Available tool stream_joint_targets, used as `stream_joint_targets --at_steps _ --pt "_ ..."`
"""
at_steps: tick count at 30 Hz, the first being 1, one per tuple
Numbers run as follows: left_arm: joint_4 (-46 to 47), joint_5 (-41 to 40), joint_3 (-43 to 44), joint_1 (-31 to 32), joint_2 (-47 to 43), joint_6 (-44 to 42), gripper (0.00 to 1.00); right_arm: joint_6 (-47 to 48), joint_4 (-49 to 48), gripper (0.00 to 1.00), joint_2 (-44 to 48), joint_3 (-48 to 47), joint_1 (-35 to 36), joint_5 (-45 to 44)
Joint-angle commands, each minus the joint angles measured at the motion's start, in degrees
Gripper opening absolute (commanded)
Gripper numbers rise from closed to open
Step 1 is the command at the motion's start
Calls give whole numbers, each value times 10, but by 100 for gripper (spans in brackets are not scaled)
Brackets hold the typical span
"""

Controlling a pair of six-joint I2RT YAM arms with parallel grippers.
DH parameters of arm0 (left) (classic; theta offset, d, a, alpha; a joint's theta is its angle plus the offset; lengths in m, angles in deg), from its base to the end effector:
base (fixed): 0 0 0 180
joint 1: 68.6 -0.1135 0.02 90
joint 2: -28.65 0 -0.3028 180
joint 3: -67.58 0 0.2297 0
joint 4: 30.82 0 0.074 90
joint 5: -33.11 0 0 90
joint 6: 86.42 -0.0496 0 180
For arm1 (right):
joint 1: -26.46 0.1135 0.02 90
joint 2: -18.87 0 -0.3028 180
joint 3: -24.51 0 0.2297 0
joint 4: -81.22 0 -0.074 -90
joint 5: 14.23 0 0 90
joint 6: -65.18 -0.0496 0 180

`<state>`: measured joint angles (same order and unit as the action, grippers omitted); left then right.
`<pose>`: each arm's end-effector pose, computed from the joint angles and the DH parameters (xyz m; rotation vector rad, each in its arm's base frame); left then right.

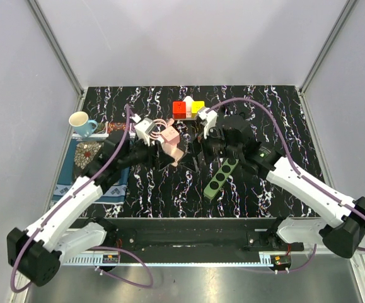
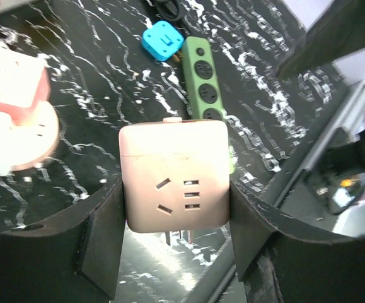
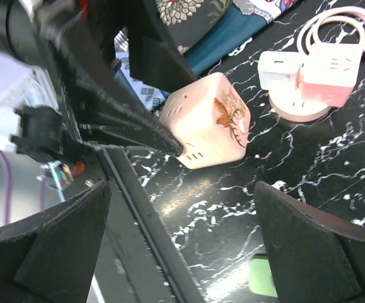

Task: Insert the plug

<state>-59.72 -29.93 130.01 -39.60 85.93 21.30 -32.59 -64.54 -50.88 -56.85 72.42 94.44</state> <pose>0.1582 -0.1134 0.3413 0.5206 2.0089 -0.9817 0.1637 0.1921 0.3973 -0.8834 1.8648 0.9186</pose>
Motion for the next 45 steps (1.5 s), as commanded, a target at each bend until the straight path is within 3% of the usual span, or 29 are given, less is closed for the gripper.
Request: stream_joint_targets --at_steps 1,8,14,20,25,36,45 --pt "52 -95 -42 25 -61 -133 0 -112 77 100 -21 -71 -25 -5" --pt "135 -210 -106 102 -159 -239 0 -197 130 100 -51 -140 -106 91" --pt "202 -305 -123 184 -159 -293 0 -245 151 100 -102 -172 -108 127" --pt "260 -344 -129 232 -133 -363 0 -236 152 100 -123 -187 -108 145" --pt "316 -337 -142 248 -119 -405 0 -201 153 100 -134 -187 -109 165" --pt "380 -320 -135 254 -82 -391 0 -147 151 100 -166 -196 -110 220" --pt "400 -311 -141 255 -74 -372 0 -124 154 86 -184 -204 -124 247"
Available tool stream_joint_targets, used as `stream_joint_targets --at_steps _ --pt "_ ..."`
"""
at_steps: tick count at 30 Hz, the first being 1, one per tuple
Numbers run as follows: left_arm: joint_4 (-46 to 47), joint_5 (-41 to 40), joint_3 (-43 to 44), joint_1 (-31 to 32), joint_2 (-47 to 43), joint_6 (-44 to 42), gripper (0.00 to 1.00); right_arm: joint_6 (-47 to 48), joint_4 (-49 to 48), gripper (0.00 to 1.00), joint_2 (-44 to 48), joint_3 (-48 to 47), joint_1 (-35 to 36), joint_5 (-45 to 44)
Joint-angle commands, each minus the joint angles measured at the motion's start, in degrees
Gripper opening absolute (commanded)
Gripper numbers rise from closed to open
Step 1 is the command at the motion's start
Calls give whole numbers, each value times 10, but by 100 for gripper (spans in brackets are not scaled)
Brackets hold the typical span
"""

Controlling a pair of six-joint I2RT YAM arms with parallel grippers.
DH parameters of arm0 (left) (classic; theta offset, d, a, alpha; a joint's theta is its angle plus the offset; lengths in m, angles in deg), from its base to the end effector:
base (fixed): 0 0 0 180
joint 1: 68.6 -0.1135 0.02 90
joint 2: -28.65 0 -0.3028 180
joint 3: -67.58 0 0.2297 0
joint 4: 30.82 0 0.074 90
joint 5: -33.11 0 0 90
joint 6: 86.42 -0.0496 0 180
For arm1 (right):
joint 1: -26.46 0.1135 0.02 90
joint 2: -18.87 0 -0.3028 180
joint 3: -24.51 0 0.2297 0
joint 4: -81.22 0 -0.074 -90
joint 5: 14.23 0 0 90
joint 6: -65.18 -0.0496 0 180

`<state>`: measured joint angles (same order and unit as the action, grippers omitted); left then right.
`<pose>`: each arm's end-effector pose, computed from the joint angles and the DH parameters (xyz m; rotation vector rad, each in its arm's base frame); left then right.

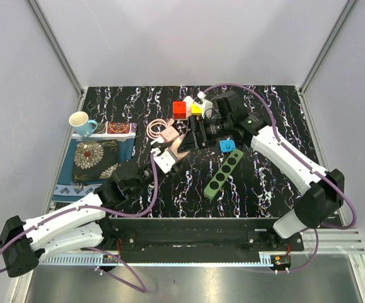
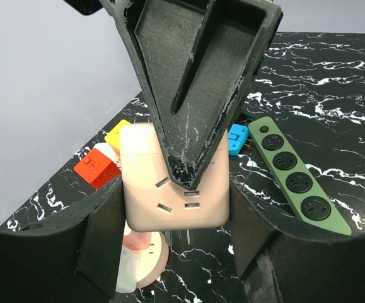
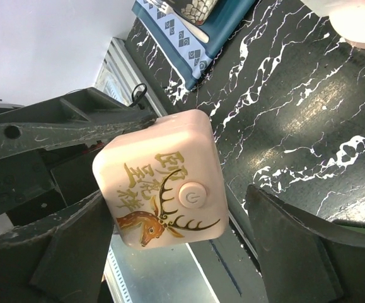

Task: Insert the plug

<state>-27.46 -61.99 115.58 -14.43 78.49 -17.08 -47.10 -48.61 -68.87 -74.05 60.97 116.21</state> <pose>0.1076 -0.1415 0.3408 0.8889 1.2791 -0.3943 0.2455 0.2079 0.3883 -0.6619 2.3079 1.2986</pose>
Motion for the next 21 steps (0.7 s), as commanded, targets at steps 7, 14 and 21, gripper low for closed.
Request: stream_joint_targets --at_steps 7,14,21 --pt "80 17 -3 3 3 23 0 28 -6 79 -11 -43 -14 56" --pt "74 26 3 3 14 49 20 42 -6 36 -9 -38 -16 72" --pt "-11 48 30 3 38 102 74 53 -5 0 41 1 -82 21"
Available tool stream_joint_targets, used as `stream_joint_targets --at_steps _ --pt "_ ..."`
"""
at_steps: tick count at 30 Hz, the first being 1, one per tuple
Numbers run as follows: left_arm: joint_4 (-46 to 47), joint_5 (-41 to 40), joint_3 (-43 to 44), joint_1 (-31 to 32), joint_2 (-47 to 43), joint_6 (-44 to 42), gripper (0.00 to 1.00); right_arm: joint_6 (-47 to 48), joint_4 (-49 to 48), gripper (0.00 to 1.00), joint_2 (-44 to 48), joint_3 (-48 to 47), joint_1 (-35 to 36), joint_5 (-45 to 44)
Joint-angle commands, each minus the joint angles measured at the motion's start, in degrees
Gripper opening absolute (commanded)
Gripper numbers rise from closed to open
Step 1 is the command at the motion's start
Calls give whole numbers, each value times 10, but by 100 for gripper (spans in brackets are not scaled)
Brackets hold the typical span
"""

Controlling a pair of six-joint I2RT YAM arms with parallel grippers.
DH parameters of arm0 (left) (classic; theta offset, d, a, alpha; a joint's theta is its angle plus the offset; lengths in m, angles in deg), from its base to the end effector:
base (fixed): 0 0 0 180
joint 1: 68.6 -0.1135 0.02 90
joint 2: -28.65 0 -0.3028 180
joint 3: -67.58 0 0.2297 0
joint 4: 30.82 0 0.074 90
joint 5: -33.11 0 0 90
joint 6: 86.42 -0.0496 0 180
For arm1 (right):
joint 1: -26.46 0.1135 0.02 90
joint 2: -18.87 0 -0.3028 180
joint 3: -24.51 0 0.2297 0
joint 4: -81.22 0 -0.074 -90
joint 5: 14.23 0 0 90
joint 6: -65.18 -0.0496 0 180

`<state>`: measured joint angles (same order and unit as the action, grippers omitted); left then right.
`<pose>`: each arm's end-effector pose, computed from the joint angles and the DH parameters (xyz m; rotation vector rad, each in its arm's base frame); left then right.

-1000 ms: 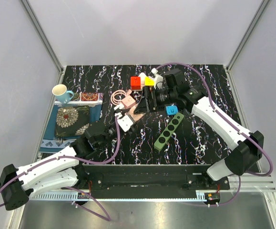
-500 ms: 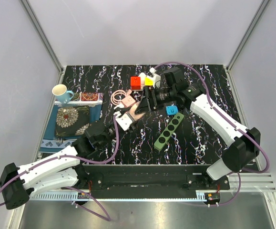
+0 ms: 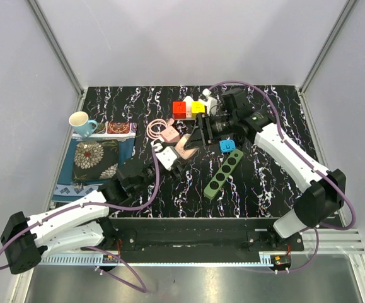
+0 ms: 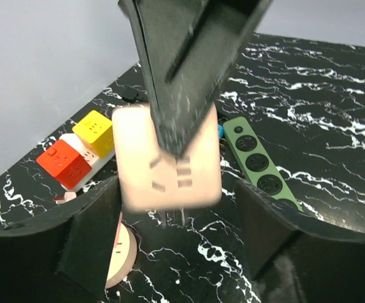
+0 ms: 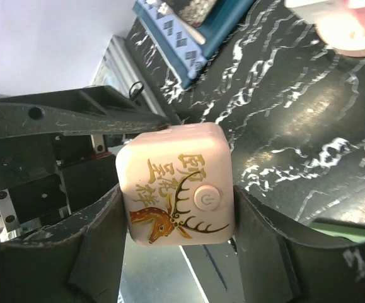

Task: Insert the plug

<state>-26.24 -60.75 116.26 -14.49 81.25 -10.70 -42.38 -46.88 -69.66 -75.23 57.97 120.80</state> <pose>0.1133 -0.1509 0.3398 0.8433 1.3369 -0.4943 0.2547 0.1973 0.3898 -0.7259 2.2679 1.3280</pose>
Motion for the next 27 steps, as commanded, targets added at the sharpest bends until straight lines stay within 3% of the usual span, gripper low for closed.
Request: stream_joint_targets --at_steps 1,5,8,17,27 --pt "-26 36 23 4 12 49 78 6 -23 0 55 20 -64 -34" --pt "-61 50 34 4 39 78 94 -1 -24 0 106 68 -129 -113" --pt "-96 72 59 4 82 100 96 -8 -23 0 142 107 -180 -194" --pt "-175 91 176 32 264 169 95 -12 -26 0 233 195 -223 -402" --pt "-258 13 286 93 450 187 90 -2 -38 0 280 240 -224 -463"
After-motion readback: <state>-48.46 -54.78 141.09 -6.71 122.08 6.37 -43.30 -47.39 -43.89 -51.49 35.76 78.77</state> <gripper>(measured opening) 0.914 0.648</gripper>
